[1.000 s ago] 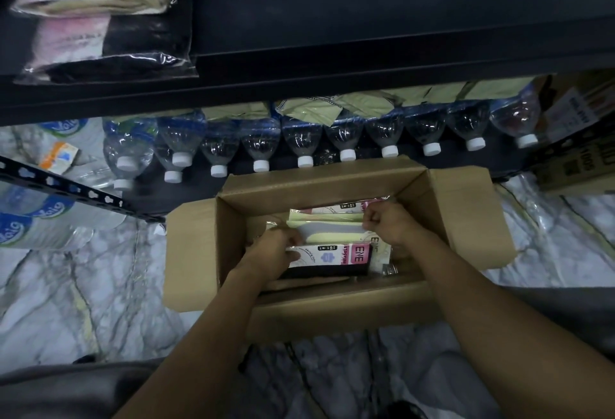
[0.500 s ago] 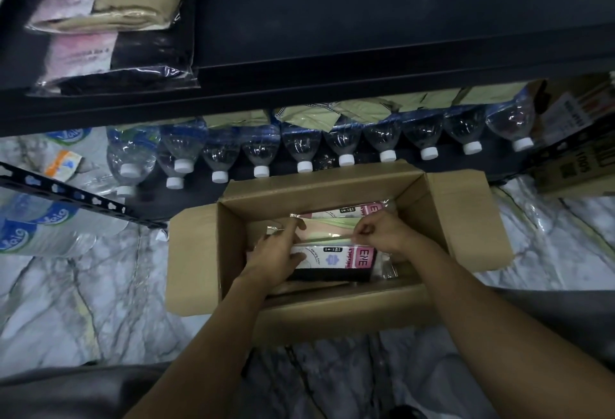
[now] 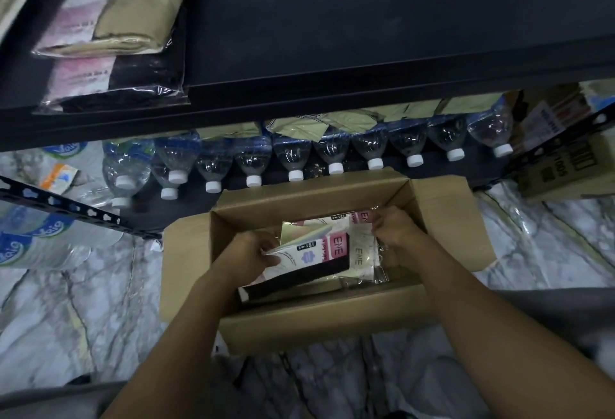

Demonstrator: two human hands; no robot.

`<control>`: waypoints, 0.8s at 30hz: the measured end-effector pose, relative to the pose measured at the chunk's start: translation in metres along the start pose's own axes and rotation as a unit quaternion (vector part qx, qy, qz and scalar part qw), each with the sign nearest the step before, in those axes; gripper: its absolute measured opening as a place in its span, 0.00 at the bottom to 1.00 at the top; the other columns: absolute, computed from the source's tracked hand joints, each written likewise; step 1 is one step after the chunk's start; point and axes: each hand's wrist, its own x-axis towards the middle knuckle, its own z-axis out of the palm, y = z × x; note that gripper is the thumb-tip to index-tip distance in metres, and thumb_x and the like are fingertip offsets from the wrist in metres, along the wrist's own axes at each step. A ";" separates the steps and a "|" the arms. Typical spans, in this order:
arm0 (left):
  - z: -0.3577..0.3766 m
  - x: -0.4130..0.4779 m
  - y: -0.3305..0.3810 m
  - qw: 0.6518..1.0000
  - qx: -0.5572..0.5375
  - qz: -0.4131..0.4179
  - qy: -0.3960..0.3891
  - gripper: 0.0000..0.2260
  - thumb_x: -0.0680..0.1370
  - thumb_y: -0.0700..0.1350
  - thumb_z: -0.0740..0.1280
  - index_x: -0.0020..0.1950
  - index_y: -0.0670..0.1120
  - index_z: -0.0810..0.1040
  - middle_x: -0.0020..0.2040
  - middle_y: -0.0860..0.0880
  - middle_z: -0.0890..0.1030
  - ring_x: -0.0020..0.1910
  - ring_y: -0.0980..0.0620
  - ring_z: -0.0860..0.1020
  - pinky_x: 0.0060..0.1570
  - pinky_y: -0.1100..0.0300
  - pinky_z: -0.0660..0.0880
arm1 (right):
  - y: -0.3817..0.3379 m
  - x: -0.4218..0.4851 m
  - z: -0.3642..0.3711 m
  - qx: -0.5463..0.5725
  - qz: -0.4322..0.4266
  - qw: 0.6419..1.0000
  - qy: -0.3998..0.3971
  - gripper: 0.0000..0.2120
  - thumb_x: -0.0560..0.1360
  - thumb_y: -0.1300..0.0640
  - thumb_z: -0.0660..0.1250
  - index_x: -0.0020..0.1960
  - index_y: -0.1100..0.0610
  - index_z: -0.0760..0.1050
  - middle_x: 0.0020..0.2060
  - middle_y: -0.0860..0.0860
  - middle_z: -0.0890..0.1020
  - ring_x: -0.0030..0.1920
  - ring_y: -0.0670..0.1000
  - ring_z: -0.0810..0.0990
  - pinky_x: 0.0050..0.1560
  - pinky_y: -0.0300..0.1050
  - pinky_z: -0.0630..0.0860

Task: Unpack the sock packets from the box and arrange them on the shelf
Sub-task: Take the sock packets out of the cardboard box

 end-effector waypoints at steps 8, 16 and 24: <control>-0.055 -0.031 0.018 0.999 -0.017 -0.010 0.040 0.07 0.73 0.39 0.74 0.42 0.50 0.79 0.35 0.57 0.79 0.27 0.64 0.76 0.30 0.70 0.69 | 0.009 0.000 0.030 -0.154 -0.038 0.987 -0.014 0.27 0.70 0.59 0.70 0.68 0.51 0.70 0.70 0.53 0.66 0.67 0.58 0.67 0.68 0.52 0.68; -0.065 -0.066 0.006 0.997 -0.015 -0.020 0.073 0.07 0.72 0.40 0.75 0.42 0.51 0.79 0.38 0.48 0.82 0.32 0.52 0.81 0.30 0.69 0.71 | 0.015 -0.005 0.037 -0.200 0.003 0.980 -0.013 0.52 0.64 0.52 0.78 0.77 0.52 0.49 0.77 0.53 0.49 0.72 0.61 0.55 0.72 0.57 0.60; -0.068 -0.078 -0.007 0.990 -0.095 -0.039 0.100 0.06 0.73 0.40 0.75 0.43 0.51 0.81 0.38 0.51 0.83 0.31 0.60 0.80 0.31 0.66 0.74 | 0.012 -0.015 0.036 -0.097 0.045 0.994 -0.019 0.32 0.63 0.57 0.79 0.64 0.53 0.71 0.69 0.56 0.66 0.69 0.59 0.65 0.68 0.54 0.68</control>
